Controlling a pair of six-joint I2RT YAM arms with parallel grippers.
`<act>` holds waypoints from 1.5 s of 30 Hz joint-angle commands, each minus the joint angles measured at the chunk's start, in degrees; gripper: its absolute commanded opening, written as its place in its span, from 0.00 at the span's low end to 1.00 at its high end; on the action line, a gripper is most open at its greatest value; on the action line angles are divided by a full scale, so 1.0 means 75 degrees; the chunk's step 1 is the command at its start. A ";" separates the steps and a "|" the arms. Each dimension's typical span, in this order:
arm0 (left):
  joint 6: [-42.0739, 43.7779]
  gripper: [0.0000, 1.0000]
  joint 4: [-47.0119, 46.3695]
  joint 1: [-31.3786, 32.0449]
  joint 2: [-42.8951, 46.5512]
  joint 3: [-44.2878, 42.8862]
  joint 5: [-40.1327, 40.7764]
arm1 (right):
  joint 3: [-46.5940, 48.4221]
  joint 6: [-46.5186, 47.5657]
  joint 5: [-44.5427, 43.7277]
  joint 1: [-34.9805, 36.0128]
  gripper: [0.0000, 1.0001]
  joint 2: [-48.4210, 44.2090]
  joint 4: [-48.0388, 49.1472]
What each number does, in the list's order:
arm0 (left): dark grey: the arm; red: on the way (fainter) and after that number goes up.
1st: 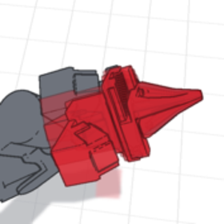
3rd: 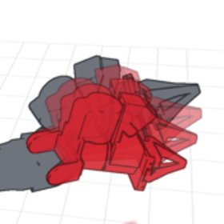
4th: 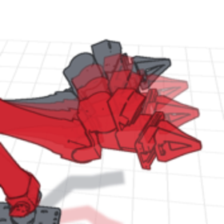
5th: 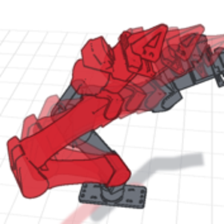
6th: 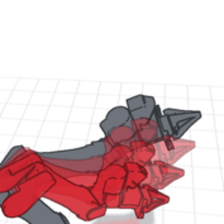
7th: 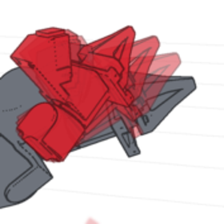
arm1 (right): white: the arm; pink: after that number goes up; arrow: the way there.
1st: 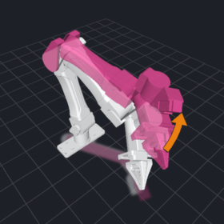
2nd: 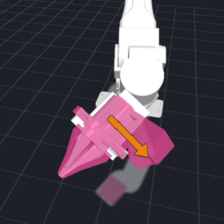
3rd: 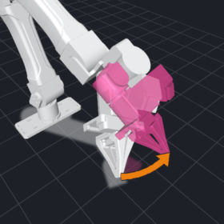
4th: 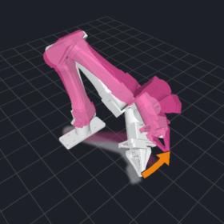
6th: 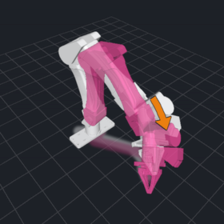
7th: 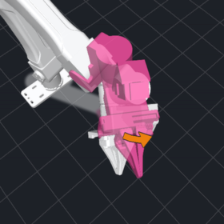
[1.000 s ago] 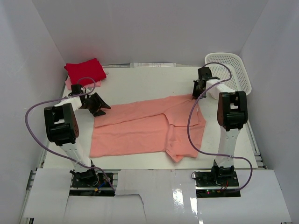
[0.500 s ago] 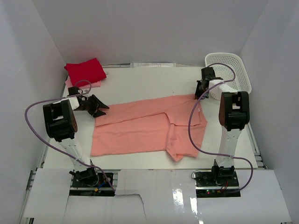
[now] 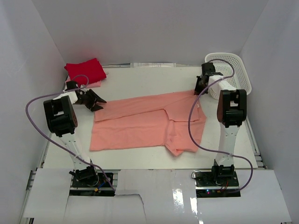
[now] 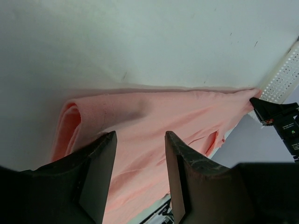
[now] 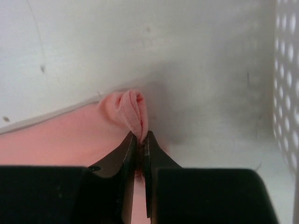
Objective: Fold and stack the t-shirts
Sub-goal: Fold the flattened tshirt in 1/3 of the way, then grap the side of the flattened tshirt closest away from the robot with both arms
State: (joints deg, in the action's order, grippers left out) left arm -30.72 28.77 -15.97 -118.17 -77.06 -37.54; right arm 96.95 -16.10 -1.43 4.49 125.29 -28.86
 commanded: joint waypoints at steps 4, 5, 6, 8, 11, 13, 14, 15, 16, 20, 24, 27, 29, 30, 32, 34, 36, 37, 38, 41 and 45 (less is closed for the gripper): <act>0.0135 0.57 0.0100 0.0218 -0.1164 -0.1767 0.1525 | 0.1709 0.0318 0.0190 -0.0154 0.08 0.0917 -0.0124; 0.0123 0.57 0.0147 0.0242 -0.1317 -0.2005 0.1525 | 0.1873 0.0353 0.0411 -0.0154 0.08 0.1023 -0.0101; 0.0100 0.57 0.0241 0.0242 -0.1597 -0.2227 0.1548 | 0.2037 0.0377 0.0506 -0.0154 0.08 0.1117 -0.0031; 0.0065 0.57 0.0358 0.0289 -0.1879 -0.2916 0.1513 | 0.2564 0.0400 0.0764 -0.0177 0.08 0.1421 0.0051; -0.0040 0.57 0.0522 0.0312 -0.2489 -0.3878 0.1420 | 0.3022 0.0331 0.1338 -0.0224 0.08 0.1668 0.0472; -0.0087 0.57 0.0546 0.0312 -0.2747 -0.4220 0.1303 | 0.3093 0.0237 0.1770 -0.0259 0.08 0.1646 0.0834; -0.0134 0.56 0.0546 0.0312 -0.2783 -0.4384 0.1116 | 0.3175 0.0132 0.1889 -0.0259 0.08 0.1553 0.0906; -0.0169 0.56 0.0546 0.0312 -0.2806 -0.4688 0.0952 | 0.3268 0.0061 0.1983 -0.0259 0.08 0.1505 0.0930; -0.0193 0.53 0.0581 0.0324 -0.2818 -0.4888 0.0730 | 0.3408 0.0002 0.2088 -0.0271 0.08 0.1401 0.0942; -0.0135 0.54 0.1469 0.0441 -0.2562 -0.6246 0.0458 | 0.3785 -0.0127 0.2616 -0.0259 0.33 0.0828 0.1035; 0.0017 0.56 0.1636 0.0523 -0.1403 -0.6508 0.0482 | 0.2140 -0.0175 0.2674 -0.0271 0.43 -0.0496 0.1982; 0.0170 0.58 0.1636 0.0605 -0.0196 -0.6297 0.0563 | 0.0930 -0.0116 0.2419 -0.0247 0.89 -0.1832 0.2722; 0.0299 0.59 0.1636 0.0757 0.0680 -0.5946 0.0646 | 0.0014 0.0001 0.2254 -0.0236 0.98 -0.2641 0.2735; 0.0311 0.59 0.1624 0.0827 0.0941 -0.5771 0.0565 | -0.0221 0.0048 0.2300 -0.0247 0.98 -0.2841 0.2515; 0.0381 0.60 0.1578 0.1342 0.1398 -0.5115 0.0552 | -0.0994 -0.0068 0.2405 -0.0224 0.96 -0.3450 0.2128; 0.0300 0.58 0.1450 0.2065 0.1926 -0.4124 0.0482 | -0.2206 -0.0278 0.2698 -0.0212 0.96 -0.4162 0.1646; 0.0136 0.58 0.0818 0.2759 0.2359 -0.3230 0.0342 | -0.3428 -0.0443 0.2826 -0.0189 0.95 -0.4843 0.1691; 0.0042 0.58 0.0549 0.3284 0.2466 -0.2797 0.0272 | -0.4118 -0.0525 0.2909 -0.0189 0.96 -0.5612 0.2121; -0.0086 0.58 0.0105 0.3544 0.2525 -0.2409 0.0259 | -0.5355 -0.0595 0.2910 -0.0177 0.95 -0.6003 0.2265; -0.0262 0.56 -0.0506 0.4400 0.2514 -0.1155 0.0318 | -0.7083 -0.0853 0.3377 -0.0200 0.95 -0.7328 0.2547; -0.0474 0.55 -0.1000 0.5139 0.2327 -0.0707 0.0294 | -0.8107 -0.0994 0.3834 -0.0247 0.93 -0.8700 0.2396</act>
State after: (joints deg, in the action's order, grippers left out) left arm -32.45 25.47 21.34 -101.34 -84.09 -35.33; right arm 37.63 -21.80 22.68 2.98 66.83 -14.15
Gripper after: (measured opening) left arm 0.551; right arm 0.939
